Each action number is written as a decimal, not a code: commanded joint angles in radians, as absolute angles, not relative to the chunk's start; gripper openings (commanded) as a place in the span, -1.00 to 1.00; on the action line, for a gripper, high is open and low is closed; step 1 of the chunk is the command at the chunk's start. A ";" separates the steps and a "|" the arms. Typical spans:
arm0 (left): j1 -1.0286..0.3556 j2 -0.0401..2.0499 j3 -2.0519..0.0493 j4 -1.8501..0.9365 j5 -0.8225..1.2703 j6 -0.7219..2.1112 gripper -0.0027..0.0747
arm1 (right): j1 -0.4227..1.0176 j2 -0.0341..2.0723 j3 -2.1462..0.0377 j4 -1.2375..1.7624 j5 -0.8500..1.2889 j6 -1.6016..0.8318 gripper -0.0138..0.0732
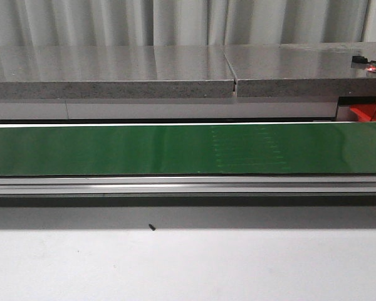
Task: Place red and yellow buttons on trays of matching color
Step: 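Carry the red button over the red tray, lower it and release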
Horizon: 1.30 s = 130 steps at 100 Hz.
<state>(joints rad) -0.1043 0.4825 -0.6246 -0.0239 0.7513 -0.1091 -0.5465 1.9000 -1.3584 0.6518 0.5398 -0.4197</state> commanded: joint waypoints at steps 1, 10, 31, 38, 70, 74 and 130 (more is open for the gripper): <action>-0.112 0.488 -0.651 -0.027 0.685 -0.116 -0.98 | -0.549 1.863 -1.396 0.693 0.498 -0.420 -0.58; -0.112 0.488 -0.651 -0.027 0.685 -0.116 -0.98 | -0.549 1.878 -1.396 0.693 0.498 -0.420 -0.58; -0.112 0.488 -0.651 -0.027 0.685 -0.116 -0.98 | -0.549 1.907 -1.396 0.702 0.499 -0.420 -0.56; -0.112 0.488 -0.651 -0.027 0.685 -0.116 -0.98 | -0.549 1.908 -1.396 0.702 0.499 -0.420 -0.45; -0.112 0.488 -0.651 -0.027 0.685 -0.116 -0.98 | -0.549 1.908 -1.404 0.728 0.503 -0.420 0.77; -0.112 0.488 -0.651 -0.027 0.685 -0.116 -0.98 | -0.549 1.906 -1.404 0.736 0.503 -0.420 0.77; -0.112 0.488 -0.651 -0.027 0.685 -0.116 -0.98 | -0.544 1.738 -1.401 0.740 0.580 -0.527 -0.27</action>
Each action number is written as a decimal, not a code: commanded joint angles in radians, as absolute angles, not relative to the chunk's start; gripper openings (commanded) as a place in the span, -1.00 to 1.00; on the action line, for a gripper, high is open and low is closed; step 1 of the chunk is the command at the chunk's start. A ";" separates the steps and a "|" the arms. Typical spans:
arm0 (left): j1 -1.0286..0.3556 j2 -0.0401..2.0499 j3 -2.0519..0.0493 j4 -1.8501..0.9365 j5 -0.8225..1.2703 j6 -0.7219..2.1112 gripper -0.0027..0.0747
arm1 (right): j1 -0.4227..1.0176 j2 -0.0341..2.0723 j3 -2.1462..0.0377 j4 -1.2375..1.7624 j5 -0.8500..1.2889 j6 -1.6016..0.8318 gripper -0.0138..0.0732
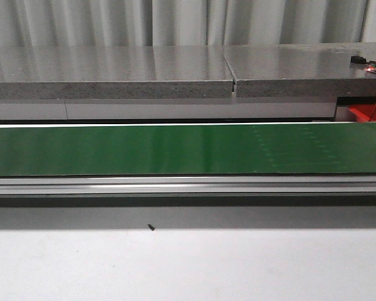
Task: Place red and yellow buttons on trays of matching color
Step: 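Carry the red button over the red tray, lower it and release, then raise the right gripper up away from the red tray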
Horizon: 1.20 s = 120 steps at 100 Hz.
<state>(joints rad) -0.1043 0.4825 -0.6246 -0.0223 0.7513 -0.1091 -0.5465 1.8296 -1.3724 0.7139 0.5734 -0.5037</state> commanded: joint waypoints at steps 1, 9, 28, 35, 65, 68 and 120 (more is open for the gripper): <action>-0.112 0.488 -0.651 -0.027 0.685 -0.116 -0.98 | -0.542 1.736 -1.401 0.740 0.584 -0.527 -0.30; -0.112 0.488 -0.651 -0.027 0.685 -0.116 -0.98 | -0.529 1.697 -1.393 0.739 0.596 -0.540 -0.66; -0.112 0.488 -0.651 -0.027 0.685 -0.116 -0.98 | -0.465 1.590 -1.334 0.739 0.580 -0.588 -0.83; -0.112 0.488 -0.651 -0.027 0.685 -0.116 -0.98 | -0.434 1.542 -1.294 0.739 0.554 -0.596 -0.83; -0.112 0.488 -0.651 -0.027 0.685 -0.116 -0.98 | -0.274 1.335 -1.099 0.739 0.432 -0.662 -0.83; -0.112 0.488 -0.651 -0.027 0.685 -0.116 -0.98 | -0.260 1.317 -1.078 0.739 0.423 -0.662 -0.83; -0.112 0.488 -0.651 -0.027 0.685 -0.116 -0.98 | -0.140 1.031 -0.815 0.741 0.310 -0.664 -0.83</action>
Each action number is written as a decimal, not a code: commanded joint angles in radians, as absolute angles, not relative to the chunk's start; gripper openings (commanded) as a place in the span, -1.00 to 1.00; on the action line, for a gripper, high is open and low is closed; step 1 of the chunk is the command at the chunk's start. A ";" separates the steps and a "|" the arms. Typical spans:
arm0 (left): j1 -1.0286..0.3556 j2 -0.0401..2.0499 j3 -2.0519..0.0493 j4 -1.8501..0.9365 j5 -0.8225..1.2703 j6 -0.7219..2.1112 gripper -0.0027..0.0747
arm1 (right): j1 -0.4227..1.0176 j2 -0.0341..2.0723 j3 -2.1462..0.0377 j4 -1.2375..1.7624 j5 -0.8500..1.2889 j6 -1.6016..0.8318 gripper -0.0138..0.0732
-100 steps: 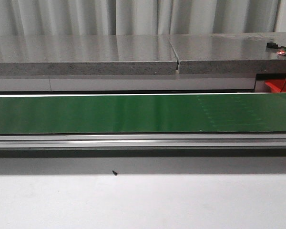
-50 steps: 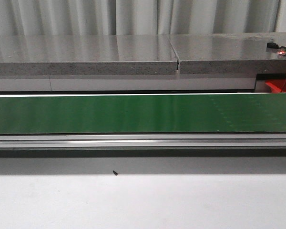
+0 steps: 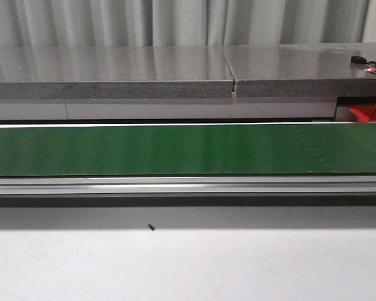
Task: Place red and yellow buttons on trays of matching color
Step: 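Raise the right gripper up away from the red tray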
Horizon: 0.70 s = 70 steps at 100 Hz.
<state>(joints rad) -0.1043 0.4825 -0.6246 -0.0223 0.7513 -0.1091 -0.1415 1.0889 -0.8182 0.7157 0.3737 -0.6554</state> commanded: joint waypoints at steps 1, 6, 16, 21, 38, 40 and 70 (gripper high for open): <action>-0.112 0.488 -0.651 -0.027 0.685 -0.116 -0.98 | -0.140 1.027 -0.812 0.741 0.308 -0.664 -0.83; -0.112 0.488 -0.651 -0.027 0.685 -0.116 -0.98 | -0.140 0.998 -0.787 0.741 0.295 -0.664 -0.83; -0.112 0.488 -0.651 -0.027 0.685 -0.116 -0.98 | -0.140 0.953 -0.734 0.741 0.272 -0.664 -0.83; -0.112 0.488 -0.651 -0.027 0.685 -0.116 -0.98 | -0.140 0.929 -0.708 0.741 0.257 -0.664 -0.83; -0.112 0.488 -0.651 -0.027 0.685 -0.116 -0.98 | -0.138 0.851 -0.625 0.741 0.203 -0.664 -0.83; -0.112 0.488 -0.651 -0.027 0.685 -0.116 -0.98 | -0.138 0.842 -0.615 0.741 0.194 -0.664 -0.83; -0.112 0.488 -0.651 -0.027 0.685 -0.116 -0.98 | -0.138 0.718 -0.540 0.743 0.150 -0.665 -0.83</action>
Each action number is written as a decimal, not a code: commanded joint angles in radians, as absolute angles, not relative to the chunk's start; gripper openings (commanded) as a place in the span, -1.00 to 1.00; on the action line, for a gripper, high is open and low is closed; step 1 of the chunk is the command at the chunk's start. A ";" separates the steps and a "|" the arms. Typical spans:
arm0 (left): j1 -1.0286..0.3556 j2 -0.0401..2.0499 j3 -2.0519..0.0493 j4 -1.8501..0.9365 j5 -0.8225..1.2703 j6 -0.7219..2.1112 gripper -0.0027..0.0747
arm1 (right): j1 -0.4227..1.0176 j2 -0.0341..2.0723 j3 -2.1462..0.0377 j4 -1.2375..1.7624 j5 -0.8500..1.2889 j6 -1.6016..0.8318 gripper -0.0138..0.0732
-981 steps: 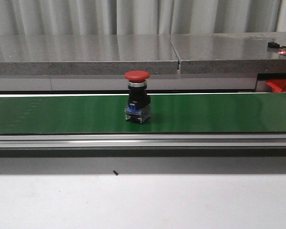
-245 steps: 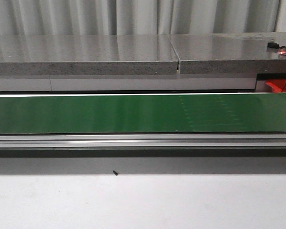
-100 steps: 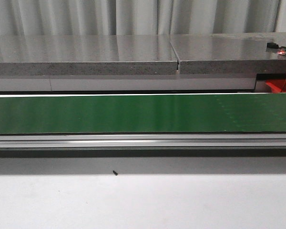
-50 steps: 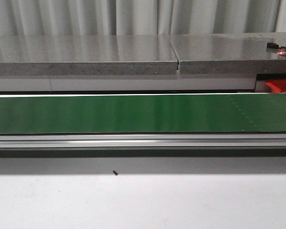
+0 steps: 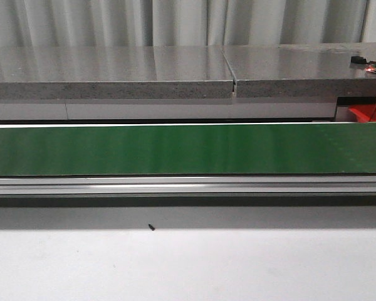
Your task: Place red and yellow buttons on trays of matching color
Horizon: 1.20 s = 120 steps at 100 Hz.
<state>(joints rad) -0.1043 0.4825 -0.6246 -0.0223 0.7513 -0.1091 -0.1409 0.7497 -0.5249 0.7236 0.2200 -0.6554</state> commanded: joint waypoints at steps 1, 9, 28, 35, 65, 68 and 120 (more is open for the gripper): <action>-0.112 0.488 -0.651 -0.027 0.685 -0.116 -0.98 | -0.138 0.715 -0.538 0.743 0.150 -0.665 -0.83; -0.112 0.488 -0.651 -0.027 0.685 -0.116 -0.98 | -0.138 0.680 -0.522 0.743 0.150 -0.669 -0.83; -0.112 0.488 -0.651 -0.027 0.685 -0.116 -0.98 | -0.138 0.576 -0.479 0.743 0.177 -0.669 -0.83; -0.112 0.488 -0.651 -0.027 0.685 -0.116 -0.98 | -0.138 0.534 -0.461 0.743 0.178 -0.669 -0.83; -0.112 0.488 -0.651 -0.027 0.685 -0.116 -0.98 | -0.138 0.381 -0.387 0.748 0.219 -0.669 -0.83; -0.112 0.488 -0.651 -0.027 0.685 -0.116 -0.98 | -0.138 0.378 -0.380 0.748 0.226 -0.669 -0.83; -0.112 0.488 -0.651 -0.027 0.685 -0.116 -0.98 | -0.103 0.244 -0.244 0.128 0.070 -0.081 -0.83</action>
